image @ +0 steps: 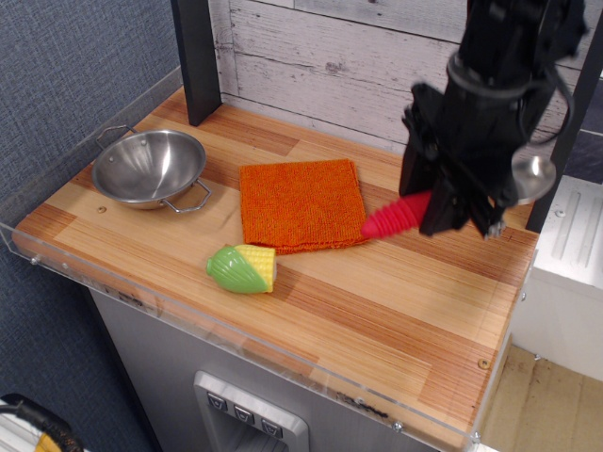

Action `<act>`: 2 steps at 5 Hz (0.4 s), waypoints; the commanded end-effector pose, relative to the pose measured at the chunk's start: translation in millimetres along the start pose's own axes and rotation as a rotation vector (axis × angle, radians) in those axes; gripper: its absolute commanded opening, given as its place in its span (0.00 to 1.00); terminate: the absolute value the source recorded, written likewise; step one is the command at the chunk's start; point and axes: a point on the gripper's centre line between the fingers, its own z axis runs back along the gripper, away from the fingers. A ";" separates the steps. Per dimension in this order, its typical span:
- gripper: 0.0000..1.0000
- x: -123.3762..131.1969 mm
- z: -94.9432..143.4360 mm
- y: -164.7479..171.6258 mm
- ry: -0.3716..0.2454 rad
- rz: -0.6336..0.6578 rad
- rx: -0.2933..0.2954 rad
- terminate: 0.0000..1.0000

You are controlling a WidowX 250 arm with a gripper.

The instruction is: Pick up the red spoon and place it on the red napkin

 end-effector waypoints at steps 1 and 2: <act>0.00 -35.6 31.2 28.2 -0.038 0.227 0.056 0.00; 0.00 -52.9 28.3 37.0 -0.009 0.315 0.036 0.00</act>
